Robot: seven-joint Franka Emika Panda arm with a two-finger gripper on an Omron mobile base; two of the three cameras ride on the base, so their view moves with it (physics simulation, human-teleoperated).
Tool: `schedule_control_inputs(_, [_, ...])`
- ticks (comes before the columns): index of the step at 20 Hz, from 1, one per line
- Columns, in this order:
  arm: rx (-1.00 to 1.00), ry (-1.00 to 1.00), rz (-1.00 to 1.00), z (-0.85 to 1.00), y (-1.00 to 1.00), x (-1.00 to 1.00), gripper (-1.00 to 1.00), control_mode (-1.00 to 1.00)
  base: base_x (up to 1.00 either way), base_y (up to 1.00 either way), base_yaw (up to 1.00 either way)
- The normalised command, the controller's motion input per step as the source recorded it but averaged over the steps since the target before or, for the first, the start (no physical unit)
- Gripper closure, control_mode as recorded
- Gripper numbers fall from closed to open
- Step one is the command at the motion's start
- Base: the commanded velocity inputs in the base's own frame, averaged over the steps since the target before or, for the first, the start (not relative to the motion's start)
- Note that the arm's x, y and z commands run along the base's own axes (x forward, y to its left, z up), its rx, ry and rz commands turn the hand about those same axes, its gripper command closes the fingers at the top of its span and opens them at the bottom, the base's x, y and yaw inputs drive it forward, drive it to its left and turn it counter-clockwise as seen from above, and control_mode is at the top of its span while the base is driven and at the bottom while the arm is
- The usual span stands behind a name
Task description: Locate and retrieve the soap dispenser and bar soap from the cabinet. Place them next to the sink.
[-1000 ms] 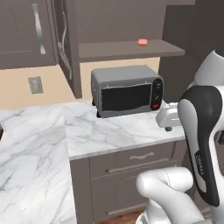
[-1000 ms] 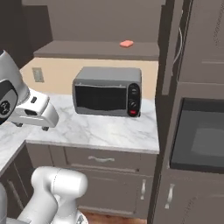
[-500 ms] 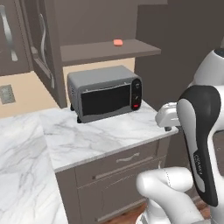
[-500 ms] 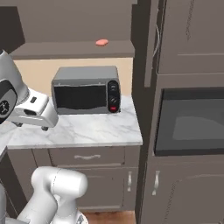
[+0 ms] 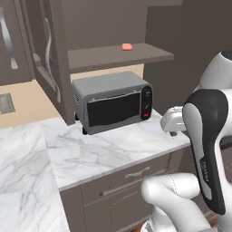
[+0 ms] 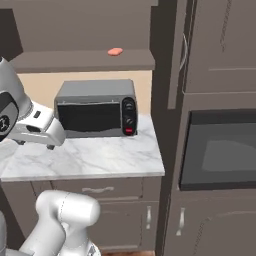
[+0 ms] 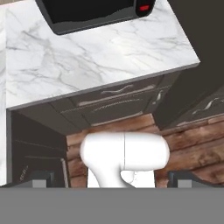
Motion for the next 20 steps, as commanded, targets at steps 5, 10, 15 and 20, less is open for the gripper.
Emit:
schedule_control_inputs(5, [0.00, 0.00, 0.00, 0.00, 0.00, 0.00, -1.00, 1.00, 0.64, 0.00, 0.00])
schedule_control_inputs(10, [0.00, 0.00, 0.00, 0.00, 0.00, 0.00, -1.00, 1.00, 0.69, -0.10, 0.00])
schedule_control_inputs(15, [0.00, 0.00, 0.00, 0.00, 0.00, 0.00, -1.00, 1.00, 0.64, -0.13, 0.01])
schedule_control_inputs(20, [0.00, 0.00, 0.00, 0.00, 0.00, 0.00, -1.00, 1.00, 0.69, -0.21, 0.02])
